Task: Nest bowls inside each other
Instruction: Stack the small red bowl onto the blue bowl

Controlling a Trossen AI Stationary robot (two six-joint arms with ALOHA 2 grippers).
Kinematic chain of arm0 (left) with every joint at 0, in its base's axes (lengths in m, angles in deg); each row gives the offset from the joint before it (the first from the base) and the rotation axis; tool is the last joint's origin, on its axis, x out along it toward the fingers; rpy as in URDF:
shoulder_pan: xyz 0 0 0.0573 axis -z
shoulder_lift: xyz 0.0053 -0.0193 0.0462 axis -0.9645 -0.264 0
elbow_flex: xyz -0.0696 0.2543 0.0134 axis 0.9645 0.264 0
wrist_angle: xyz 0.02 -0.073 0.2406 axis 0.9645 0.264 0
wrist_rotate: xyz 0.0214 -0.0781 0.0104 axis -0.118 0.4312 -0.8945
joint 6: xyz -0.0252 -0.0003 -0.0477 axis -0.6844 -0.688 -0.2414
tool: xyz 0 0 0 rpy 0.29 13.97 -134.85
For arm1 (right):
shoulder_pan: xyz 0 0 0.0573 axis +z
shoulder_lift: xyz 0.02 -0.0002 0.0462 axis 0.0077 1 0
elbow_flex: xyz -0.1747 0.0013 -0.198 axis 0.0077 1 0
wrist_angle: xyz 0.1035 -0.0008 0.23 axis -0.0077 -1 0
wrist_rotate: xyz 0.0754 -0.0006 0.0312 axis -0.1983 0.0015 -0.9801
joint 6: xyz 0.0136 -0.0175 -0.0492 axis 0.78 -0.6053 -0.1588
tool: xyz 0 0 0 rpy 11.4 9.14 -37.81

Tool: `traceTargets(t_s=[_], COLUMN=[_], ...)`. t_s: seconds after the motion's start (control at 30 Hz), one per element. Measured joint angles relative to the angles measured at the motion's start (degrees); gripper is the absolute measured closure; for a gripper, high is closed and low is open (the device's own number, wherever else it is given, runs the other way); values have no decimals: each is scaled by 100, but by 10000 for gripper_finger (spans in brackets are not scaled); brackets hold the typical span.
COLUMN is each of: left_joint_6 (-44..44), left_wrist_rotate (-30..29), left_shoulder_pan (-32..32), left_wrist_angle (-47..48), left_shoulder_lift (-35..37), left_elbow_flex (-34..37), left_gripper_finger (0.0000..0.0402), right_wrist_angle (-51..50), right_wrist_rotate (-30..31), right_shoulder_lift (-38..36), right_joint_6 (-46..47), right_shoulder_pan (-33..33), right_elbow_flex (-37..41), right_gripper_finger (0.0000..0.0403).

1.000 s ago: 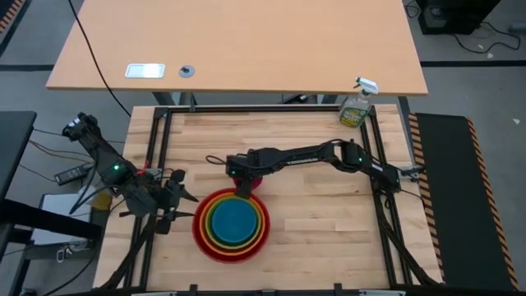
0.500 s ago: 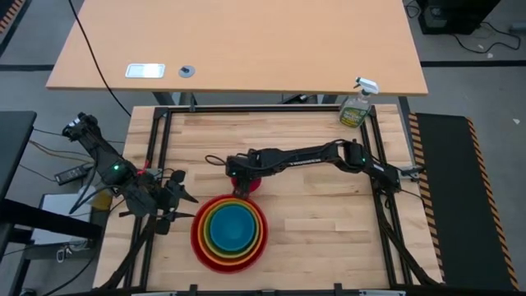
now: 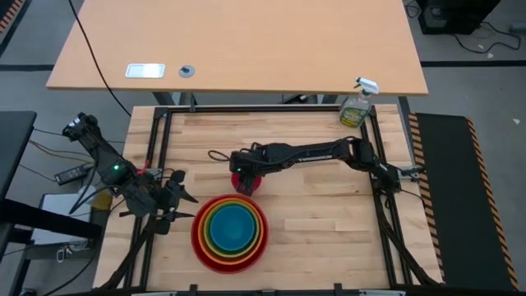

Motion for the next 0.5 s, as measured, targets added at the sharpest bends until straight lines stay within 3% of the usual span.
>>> traceTargets(t_s=[0.3,0.5], left_joint_6=[-147,-149], left_wrist_rotate=[0,0], left_shoulder_pan=[0,-8], left_wrist_angle=[53,92], left_shoulder_lift=[0,0], left_elbow_flex=[0,0], left_gripper_finger=[196,196], right_wrist_angle=[-284,221], right_wrist_rotate=[141,-594], right_shoulder_lift=[-67,-64], right_joint_6=[-436,-578], right_shoulder_pan=[-623,-871], right_elbow_flex=[529,935], right_gripper_finger=[167,122])
